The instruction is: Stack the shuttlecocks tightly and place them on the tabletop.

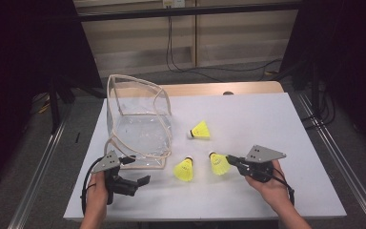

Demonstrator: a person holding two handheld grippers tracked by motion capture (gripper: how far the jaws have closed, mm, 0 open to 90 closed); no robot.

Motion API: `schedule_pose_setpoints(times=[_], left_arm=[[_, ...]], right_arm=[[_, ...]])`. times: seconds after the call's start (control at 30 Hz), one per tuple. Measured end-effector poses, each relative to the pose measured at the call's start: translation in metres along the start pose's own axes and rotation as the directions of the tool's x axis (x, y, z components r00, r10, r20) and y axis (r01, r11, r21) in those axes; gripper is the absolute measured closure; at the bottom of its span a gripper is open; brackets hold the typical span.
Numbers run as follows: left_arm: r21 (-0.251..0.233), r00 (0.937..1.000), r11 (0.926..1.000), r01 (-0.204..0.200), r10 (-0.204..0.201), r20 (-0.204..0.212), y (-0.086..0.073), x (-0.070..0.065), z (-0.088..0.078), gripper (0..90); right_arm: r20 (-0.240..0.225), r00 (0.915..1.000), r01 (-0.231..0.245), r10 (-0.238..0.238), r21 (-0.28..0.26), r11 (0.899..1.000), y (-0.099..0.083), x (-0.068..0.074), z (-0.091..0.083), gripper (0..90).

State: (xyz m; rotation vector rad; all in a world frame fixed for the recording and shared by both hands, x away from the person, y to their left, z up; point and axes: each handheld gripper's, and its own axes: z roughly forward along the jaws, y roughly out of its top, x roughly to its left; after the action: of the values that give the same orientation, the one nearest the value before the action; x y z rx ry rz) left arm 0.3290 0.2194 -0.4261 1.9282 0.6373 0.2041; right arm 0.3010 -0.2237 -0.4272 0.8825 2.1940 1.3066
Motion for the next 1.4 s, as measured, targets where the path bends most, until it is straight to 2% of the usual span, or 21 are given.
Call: schedule_pose_setpoints(times=[0.4, 1.03, 1.4], left_arm=[[-0.003, 1.0, 1.0, 0.004, -0.004, 0.003, 0.0, 0.0, 0.0, 3.4], [-0.005, 1.0, 1.0, 0.002, -0.002, 0.004, 0.0, 0.001, 0.0, 3.4], [-0.008, 1.0, 0.9999, 0.006, -0.006, 0.004, 0.0, 0.0, 0.0, 3.4]], right_arm=[[0.027, 0.9996, -0.003, 0.004, -0.031, 1.0, 0.01, -0.011, 0.0, 90.0], [0.054, 0.9985, -0.002, 0.004, -0.027, 1.0, 0.015, -0.022, 0.003, 90.0], [0.098, 0.9952, 0.002, 0.0, -0.021, 1.0, 0.016, -0.034, 0.003, 90.0]])
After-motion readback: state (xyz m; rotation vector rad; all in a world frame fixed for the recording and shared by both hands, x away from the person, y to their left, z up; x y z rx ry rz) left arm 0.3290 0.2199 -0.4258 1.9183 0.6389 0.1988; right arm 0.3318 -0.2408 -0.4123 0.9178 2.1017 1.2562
